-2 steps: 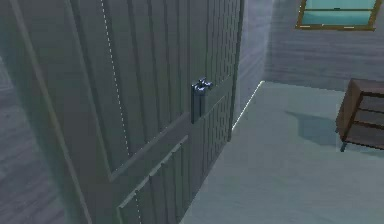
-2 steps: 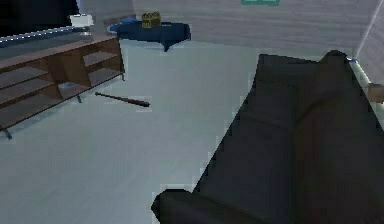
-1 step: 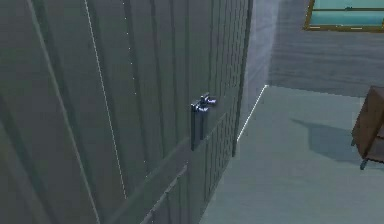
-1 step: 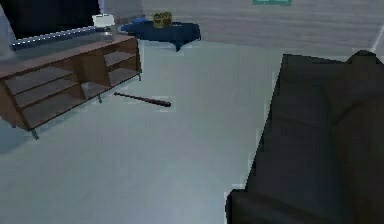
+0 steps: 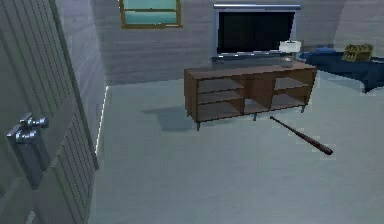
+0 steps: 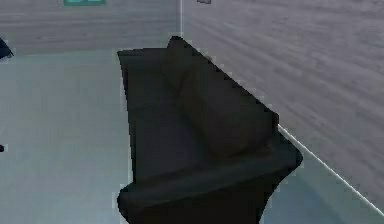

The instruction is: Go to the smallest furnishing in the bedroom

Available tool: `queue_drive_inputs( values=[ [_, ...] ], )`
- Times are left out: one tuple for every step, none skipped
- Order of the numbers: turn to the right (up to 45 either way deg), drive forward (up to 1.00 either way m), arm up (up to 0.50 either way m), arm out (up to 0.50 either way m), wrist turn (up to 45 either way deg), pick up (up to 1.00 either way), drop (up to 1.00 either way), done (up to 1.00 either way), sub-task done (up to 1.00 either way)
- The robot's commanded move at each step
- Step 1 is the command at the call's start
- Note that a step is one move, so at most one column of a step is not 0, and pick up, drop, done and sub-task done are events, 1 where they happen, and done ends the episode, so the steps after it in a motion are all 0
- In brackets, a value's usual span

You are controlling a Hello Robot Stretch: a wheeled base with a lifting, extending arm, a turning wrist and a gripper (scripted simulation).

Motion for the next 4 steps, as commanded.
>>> queue_drive_inputs(
  values=[
    [27.0,0.0,0.0,0.0,0.0,0.0,0.0,0.0,0.0],
    [0.0,0.55,0.0,0.0,0.0,0.0,0.0,0.0,0.0],
    [0.0,1.0,0.0,0.0,0.0,0.0,0.0,0.0,0.0],
    [3.0,0.0,0.0,0.0,0.0,0.0,0.0,0.0,0.0]
  ],
)
